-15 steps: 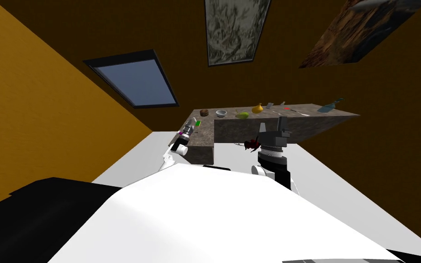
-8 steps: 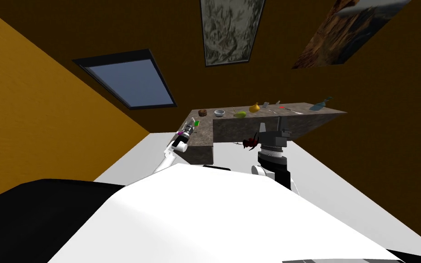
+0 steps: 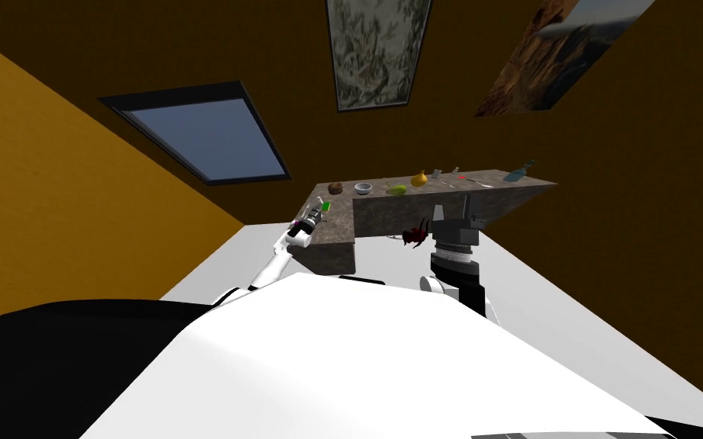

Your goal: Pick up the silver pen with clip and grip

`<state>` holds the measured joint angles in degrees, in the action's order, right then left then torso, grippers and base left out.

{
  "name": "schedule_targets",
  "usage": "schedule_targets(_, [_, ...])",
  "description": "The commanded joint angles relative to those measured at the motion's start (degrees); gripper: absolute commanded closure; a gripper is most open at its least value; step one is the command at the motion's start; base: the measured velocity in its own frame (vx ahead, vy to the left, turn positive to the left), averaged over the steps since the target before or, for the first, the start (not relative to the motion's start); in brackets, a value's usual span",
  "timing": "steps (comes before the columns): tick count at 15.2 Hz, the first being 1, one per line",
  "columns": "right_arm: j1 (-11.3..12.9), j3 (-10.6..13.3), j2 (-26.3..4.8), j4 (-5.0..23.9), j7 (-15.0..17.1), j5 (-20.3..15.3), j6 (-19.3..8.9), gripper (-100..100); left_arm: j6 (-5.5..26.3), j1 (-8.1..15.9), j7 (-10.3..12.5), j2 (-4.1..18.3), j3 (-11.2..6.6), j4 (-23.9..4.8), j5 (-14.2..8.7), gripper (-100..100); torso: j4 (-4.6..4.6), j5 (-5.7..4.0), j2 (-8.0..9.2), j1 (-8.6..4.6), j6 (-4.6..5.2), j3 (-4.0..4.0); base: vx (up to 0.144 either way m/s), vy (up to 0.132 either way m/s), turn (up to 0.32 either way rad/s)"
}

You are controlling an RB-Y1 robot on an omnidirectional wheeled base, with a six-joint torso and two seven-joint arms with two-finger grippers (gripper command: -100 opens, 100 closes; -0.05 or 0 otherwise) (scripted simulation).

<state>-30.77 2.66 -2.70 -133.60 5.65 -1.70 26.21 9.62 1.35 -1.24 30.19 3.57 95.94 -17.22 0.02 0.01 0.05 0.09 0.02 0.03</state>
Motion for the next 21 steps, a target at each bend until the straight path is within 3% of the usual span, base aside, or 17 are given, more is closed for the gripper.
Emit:
schedule_targets(1, [0.00,0.00,0.00,0.00,0.00,0.00,0.00,0,2.86,1.75,0.26,0.74,0.17,-2.86,-0.82,-100,0.00,0.00,0.00,0.00,0.00,0.00,-0.023,0.019,-0.109])
schedule_targets(2, [0.00,0.00,0.00,0.00,0.00,0.00,0.00,0,3.26,1.75,0.26,0.74,0.17,-2.89,-0.82,-100,-0.01,0.01,0.00,0.01,0.00,0.00,-0.018,0.015,-0.048])
schedule_targets(3, [0.00,0.00,0.00,0.00,0.00,0.00,0.00,0,5.35,4.07,0.66,1.96,0.28,-4.71,-2.07,-100,-0.01,0.01,-0.01,0.00,-0.03,-0.01,-0.024,0.014,-0.088])
schedule_targets(5, [0.00,0.00,0.00,0.00,0.00,0.00,0.00,0,6.84,4.07,0.66,1.96,0.28,-5.88,-2.07,-100,-0.01,0.01,0.00,-0.01,-0.01,0.00,-0.022,0.013,-0.086])
schedule_targets(6, [0.00,0.00,0.00,0.00,0.00,0.00,0.00,0,9.06,6.40,1.06,3.13,0.38,-7.44,-3.34,-100,-0.01,0.00,0.00,-0.01,-0.02,0.00,-0.024,0.010,-0.092])
schedule_targets(8, [0.00,0.00,0.00,0.00,0.00,0.00,0.00,0,10.44,6.40,1.06,3.13,0.38,-8.89,-3.34,-100,-0.01,0.00,0.00,0.00,-0.01,0.00,-0.021,0.014,-0.083])
schedule_targets(9, [0.00,0.00,0.00,0.00,0.00,0.00,0.00,0,11.99,8.69,1.47,4.23,0.49,-10.91,-4.60,-100,-0.01,0.01,-0.01,0.00,-0.03,-0.01,-0.023,0.016,-0.103])
schedule_targets(11, [0.00,0.00,0.00,0.00,0.00,0.00,0.00,0,14.04,8.73,1.47,4.23,0.49,-11.90,-4.60,-100,-0.01,0.01,0.00,0.00,-0.01,0.00,-0.019,0.015,-0.076])
schedule_targets(12, [-0.01,0.00,0.00,0.00,0.00,0.00,0.00,0,15.54,11.04,1.88,5.27,0.61,-14.00,-5.86,-100,-0.01,0.01,-0.02,-0.01,-0.03,-0.01,-0.017,0.012,-0.099])
schedule_targets(15, [-0.01,0.00,0.00,0.00,0.00,0.00,0.00,0,17.63,11.04,1.88,5.27,0.61,-14.91,-5.86,-100,-0.01,0.01,-0.03,-0.01,-0.02,-0.02,-0.014,0.013,-0.051])
schedule_targets(16, [-0.01,0.00,0.00,0.00,0.00,0.00,0.00,0,19.56,13.32,2.28,6.26,0.72,-17.76,-7.10,-100,-0.01,0.01,-0.03,-0.02,-0.04,-0.02,-0.014,0.006,-0.087])
schedule_targets(18, [0.00,0.00,0.00,0.00,0.00,0.00,0.00,0,21.18,13.32,2.28,6.26,0.72,-17.90,-7.10,-100,-0.01,0.00,-0.03,-0.03,0.00,-0.02,-0.016,0.012,-0.087])
schedule_targets(19, [-0.01,0.00,0.00,0.00,0.00,0.00,0.00,0,22.68,15.58,2.68,7.18,0.84,-20.30,-8.33,-100,-0.01,0.00,-0.03,-0.02,-0.03,-0.02,-0.017,0.010,-0.089])
schedule_targets(21, [0.00,0.00,0.00,0.00,0.00,0.00,0.00,0,24.69,15.58,2.68,7.18,0.84,-20.85,-8.33,-100,-0.01,0.00,-0.02,-0.02,-0.01,-0.02,-0.017,0.015,-0.079])
